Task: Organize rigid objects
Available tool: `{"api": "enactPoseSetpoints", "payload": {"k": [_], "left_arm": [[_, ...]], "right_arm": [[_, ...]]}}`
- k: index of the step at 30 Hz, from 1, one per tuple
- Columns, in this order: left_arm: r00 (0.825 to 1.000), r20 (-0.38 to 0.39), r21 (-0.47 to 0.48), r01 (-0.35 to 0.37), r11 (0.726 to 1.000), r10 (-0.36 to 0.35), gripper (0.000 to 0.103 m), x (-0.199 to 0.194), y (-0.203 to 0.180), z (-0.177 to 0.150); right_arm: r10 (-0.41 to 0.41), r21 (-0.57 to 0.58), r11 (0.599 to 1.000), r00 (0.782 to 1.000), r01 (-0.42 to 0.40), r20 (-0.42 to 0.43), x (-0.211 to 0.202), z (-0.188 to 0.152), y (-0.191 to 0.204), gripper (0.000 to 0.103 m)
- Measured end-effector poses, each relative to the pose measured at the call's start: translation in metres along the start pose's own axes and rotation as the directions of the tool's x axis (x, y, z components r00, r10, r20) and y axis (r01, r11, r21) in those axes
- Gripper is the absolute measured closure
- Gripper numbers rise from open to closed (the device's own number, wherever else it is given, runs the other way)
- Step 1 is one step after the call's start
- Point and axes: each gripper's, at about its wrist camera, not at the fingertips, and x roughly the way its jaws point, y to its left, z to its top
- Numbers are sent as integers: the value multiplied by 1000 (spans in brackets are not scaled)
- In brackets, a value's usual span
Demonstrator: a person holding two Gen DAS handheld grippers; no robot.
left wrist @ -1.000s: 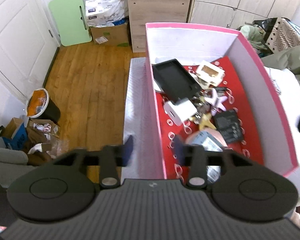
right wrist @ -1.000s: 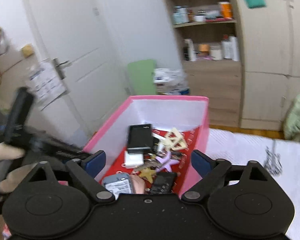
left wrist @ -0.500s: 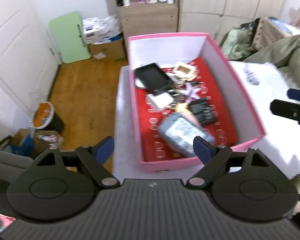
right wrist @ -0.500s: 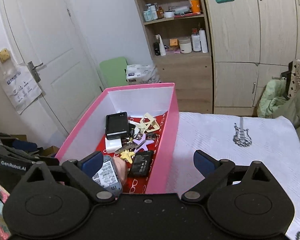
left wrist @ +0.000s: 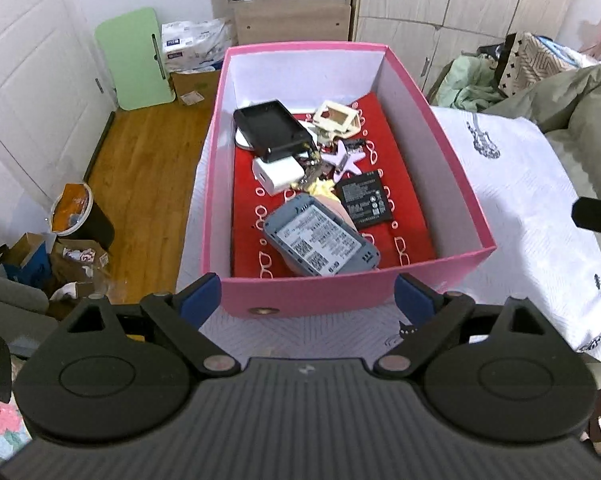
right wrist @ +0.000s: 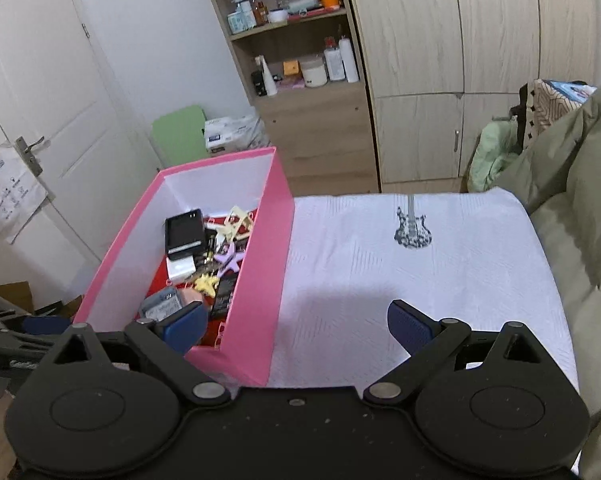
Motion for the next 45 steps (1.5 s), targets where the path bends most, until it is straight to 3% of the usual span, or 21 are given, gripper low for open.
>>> {"api": "enactPoseSetpoints", "payload": {"k": [11,19,24,34,45], "left_arm": [[999,23,10,-27,1000,27,9,-4,-24,-3],[1000,-23,0,14,1000,-14,9,10,-36,2],[999,-38,11,-25,1000,26,5,18,-49,2],[998,-21,23,-62,998,62,5,9,-62,0],[997,10,-17,-79,997,80,5,-8,-65,-10]], "right_arm": [[-5,-66,998,998,1,-56,-4,-10,4,4],[-7,-74,997,998,2,-70,2,-7,-1,4],[-5,-57,998,997,0,-82,8,-7,-11,4],[-14,-26,1000,998,13,-65,1,-9,-30,4],[-13,-75,997,999,10,-34,-16,-14,-34,4]]}}
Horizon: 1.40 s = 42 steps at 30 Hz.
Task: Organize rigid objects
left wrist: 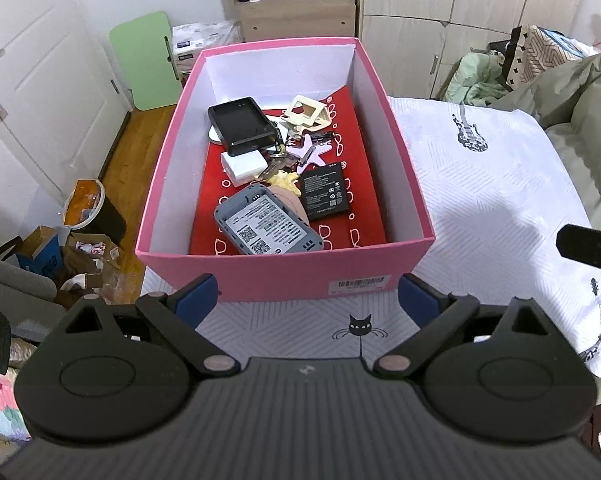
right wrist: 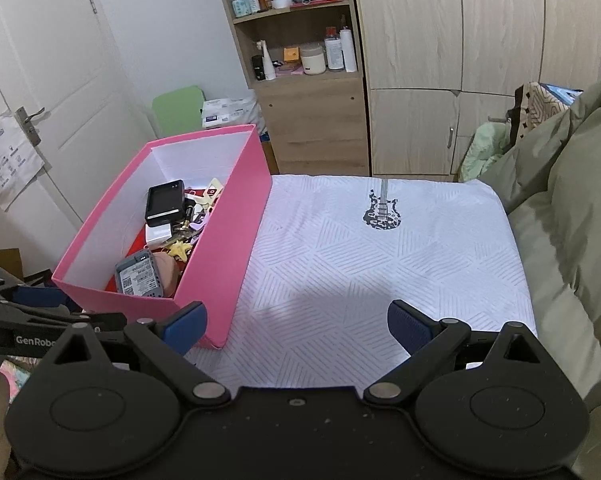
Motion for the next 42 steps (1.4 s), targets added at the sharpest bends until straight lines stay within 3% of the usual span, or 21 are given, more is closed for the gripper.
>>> {"api": "enactPoseSetpoints", "payload": {"k": [11,42], "left_arm": [[999,10,7,-37,999,37,5,-3,-4,-4],[1000,22,2,-23,1000,23,5,-7,-6,-7]], "right_arm": [[-10,1,1000,1000,10,10,-2,-6,1,4],[-61,10,998,998,61,23,-4,-14,3,4]]}}
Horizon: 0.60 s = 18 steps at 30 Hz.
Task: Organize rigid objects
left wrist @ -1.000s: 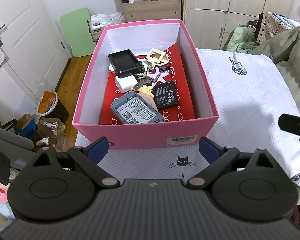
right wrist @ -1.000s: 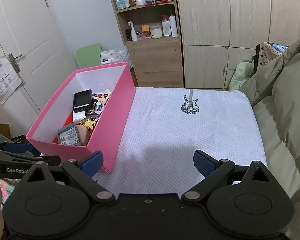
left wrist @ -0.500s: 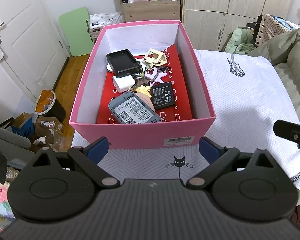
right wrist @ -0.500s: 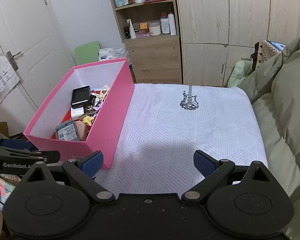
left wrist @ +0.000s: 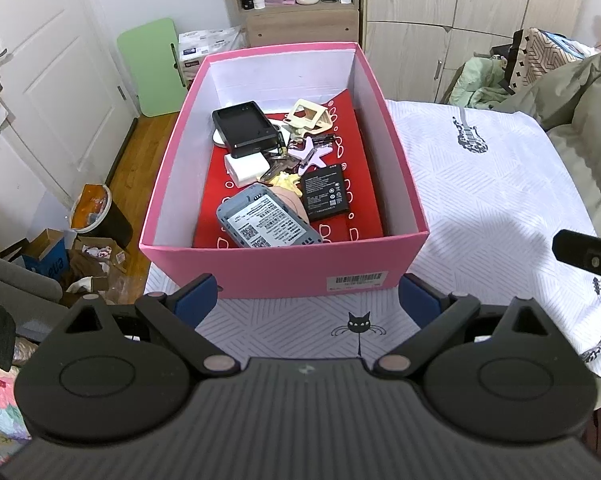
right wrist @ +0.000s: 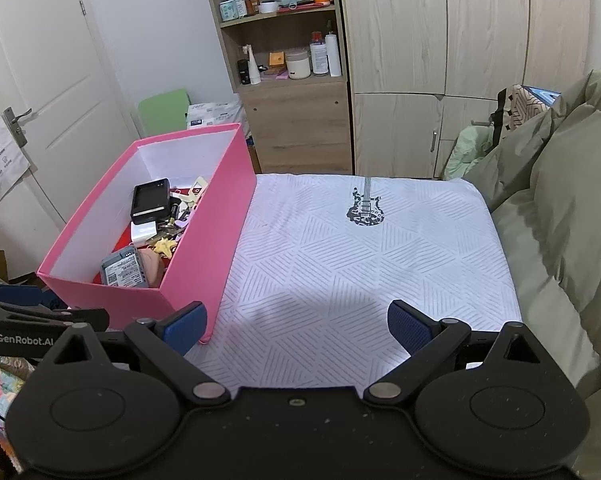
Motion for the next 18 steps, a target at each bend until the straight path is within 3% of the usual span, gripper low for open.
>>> {"api": "enactPoseSetpoints", "payload": {"k": [18], "left_arm": [[998,52,-14,-43,999,44,5,-9,3,0]], "right_arm": [[-12,1,1000,1000,12,8,-2,0,-3,4]]}}
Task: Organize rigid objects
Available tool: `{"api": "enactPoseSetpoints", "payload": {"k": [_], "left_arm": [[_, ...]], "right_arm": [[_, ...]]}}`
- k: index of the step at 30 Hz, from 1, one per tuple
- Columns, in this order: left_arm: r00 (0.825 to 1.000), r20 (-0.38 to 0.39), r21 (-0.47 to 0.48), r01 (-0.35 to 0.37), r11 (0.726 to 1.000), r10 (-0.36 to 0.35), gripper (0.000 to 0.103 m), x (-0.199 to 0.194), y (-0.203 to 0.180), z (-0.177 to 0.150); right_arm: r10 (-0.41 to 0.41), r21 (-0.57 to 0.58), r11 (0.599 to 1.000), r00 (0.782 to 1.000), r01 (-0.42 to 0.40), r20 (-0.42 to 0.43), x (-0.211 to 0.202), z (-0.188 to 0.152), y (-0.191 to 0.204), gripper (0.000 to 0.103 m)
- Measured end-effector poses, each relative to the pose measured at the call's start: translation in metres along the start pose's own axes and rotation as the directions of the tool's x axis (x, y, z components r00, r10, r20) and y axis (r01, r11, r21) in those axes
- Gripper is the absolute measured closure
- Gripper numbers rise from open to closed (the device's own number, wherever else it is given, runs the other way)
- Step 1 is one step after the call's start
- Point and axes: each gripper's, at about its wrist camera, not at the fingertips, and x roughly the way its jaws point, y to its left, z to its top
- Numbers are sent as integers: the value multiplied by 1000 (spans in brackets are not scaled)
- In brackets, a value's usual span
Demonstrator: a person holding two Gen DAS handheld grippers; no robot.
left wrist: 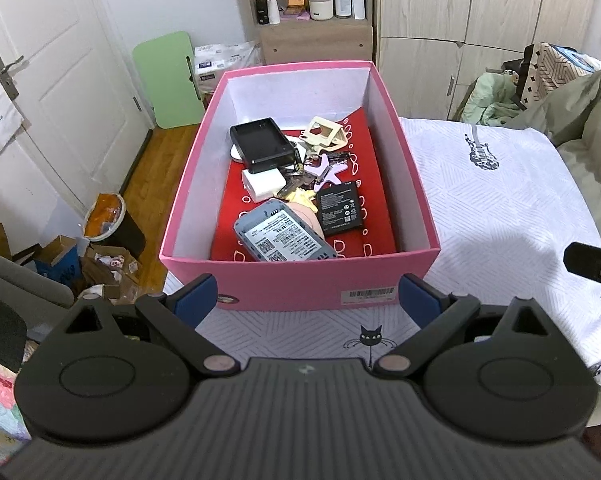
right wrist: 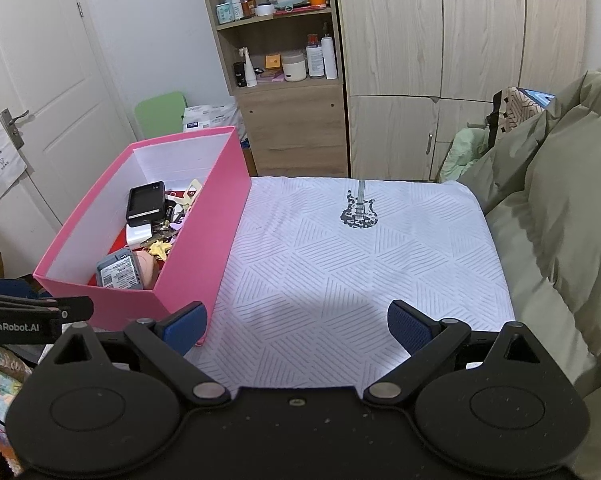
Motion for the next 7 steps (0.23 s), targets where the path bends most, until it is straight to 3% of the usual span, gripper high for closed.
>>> {"api": "enactPoseSetpoints", "payload": {"k": [7], "left_arm": [[1000,11,30,-9,1000,9,5,-2,-5,-2]], "right_arm": [[-1,1,1000,1000,1,1,-1,0,-1,4]]}}
